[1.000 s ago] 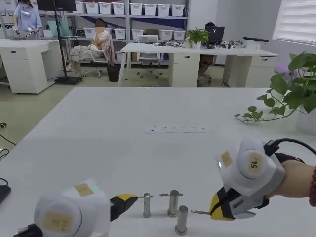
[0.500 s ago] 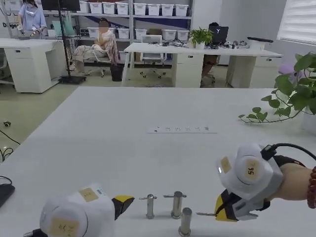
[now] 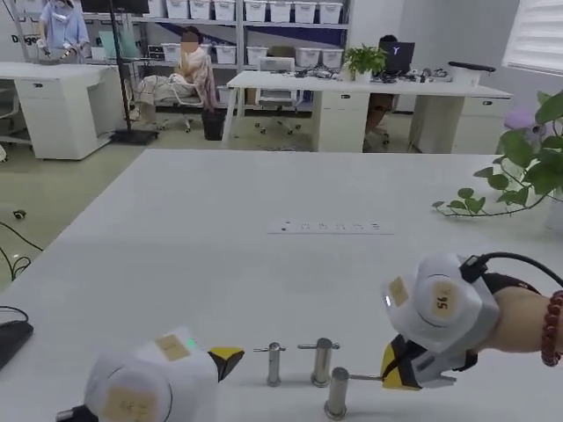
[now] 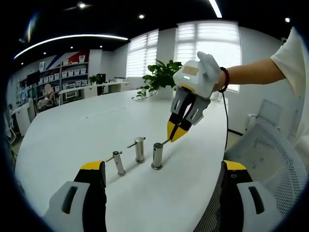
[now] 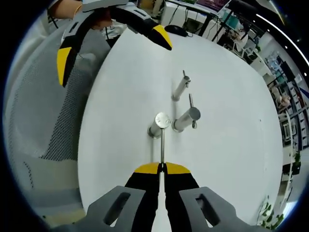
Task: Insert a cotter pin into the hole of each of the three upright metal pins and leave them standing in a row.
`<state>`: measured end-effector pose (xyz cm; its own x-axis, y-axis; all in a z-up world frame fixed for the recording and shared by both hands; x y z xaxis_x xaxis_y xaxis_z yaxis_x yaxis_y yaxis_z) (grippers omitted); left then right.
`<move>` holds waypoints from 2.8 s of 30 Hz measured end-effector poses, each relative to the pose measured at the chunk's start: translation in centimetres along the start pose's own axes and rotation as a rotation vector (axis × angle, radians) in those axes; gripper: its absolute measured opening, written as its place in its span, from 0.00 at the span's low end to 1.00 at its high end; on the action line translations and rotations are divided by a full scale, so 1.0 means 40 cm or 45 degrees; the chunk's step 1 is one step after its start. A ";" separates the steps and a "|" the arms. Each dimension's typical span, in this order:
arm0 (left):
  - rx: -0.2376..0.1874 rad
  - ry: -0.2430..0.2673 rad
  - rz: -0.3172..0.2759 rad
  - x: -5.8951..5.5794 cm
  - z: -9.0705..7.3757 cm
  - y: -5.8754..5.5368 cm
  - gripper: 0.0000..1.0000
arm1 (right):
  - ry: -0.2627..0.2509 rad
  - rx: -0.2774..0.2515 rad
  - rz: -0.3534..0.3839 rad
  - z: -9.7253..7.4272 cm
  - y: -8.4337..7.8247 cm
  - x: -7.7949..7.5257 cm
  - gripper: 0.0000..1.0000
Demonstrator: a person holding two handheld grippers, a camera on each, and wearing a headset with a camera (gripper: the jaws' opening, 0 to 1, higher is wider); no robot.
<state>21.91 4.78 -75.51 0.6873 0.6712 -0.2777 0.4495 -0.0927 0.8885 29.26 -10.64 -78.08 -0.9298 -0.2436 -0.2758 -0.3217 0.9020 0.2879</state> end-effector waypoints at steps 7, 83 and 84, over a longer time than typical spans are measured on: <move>-0.002 0.007 -0.019 0.006 -0.003 0.000 0.99 | 0.005 -0.007 -0.010 0.002 0.006 -0.001 0.03; -0.010 0.010 -0.019 0.012 -0.006 0.005 0.96 | 0.053 -0.075 0.115 0.015 0.091 -0.022 0.11; -0.009 0.010 -0.018 0.012 -0.006 0.004 0.96 | 0.052 -0.073 0.116 0.015 0.088 -0.021 0.11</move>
<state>22.19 5.25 -75.40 0.6767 0.6779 -0.2872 0.4548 -0.0780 0.8872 29.02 -7.06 -77.40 -0.9619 -0.1767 -0.2085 -0.2438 0.8995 0.3625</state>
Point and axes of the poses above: the centre of the closed fingertips' face, and the gripper's own axes: z roughly forward along the fingers, x roughly to its left, y roughly out of its top, the point moved 5 cm from there along -z, roughly backward along the fingers, and after that the axes turned 12 degrees about -z, right-handed, at the moved point
